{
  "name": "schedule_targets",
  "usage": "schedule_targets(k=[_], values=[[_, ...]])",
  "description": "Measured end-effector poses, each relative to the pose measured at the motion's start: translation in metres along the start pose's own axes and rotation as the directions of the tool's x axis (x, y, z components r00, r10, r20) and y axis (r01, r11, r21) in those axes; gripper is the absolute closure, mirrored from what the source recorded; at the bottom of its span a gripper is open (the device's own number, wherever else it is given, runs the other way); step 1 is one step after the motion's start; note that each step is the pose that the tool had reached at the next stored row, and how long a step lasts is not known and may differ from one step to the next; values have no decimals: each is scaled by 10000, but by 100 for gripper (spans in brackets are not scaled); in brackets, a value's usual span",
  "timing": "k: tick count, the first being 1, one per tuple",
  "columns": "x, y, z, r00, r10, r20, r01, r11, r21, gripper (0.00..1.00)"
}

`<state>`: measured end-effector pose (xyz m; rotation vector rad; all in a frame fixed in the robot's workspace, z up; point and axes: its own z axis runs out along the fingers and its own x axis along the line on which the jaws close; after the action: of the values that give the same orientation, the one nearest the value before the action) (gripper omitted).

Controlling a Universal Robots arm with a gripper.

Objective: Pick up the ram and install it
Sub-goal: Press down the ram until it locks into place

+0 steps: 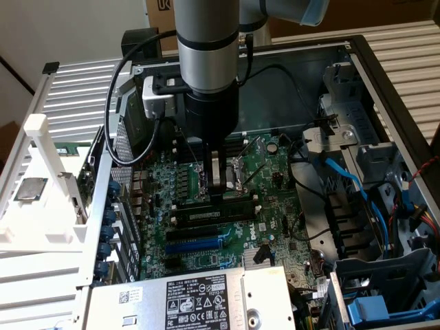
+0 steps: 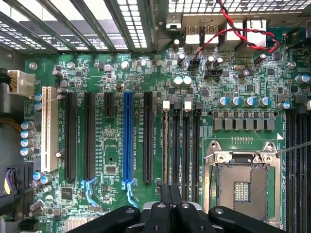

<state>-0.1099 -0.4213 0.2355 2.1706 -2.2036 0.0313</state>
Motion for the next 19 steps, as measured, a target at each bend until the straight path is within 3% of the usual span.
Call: schedule_targets(k=[19], values=[[-2, 0, 47, 10000, 2, -28, -2, 10000, -1, 90]])
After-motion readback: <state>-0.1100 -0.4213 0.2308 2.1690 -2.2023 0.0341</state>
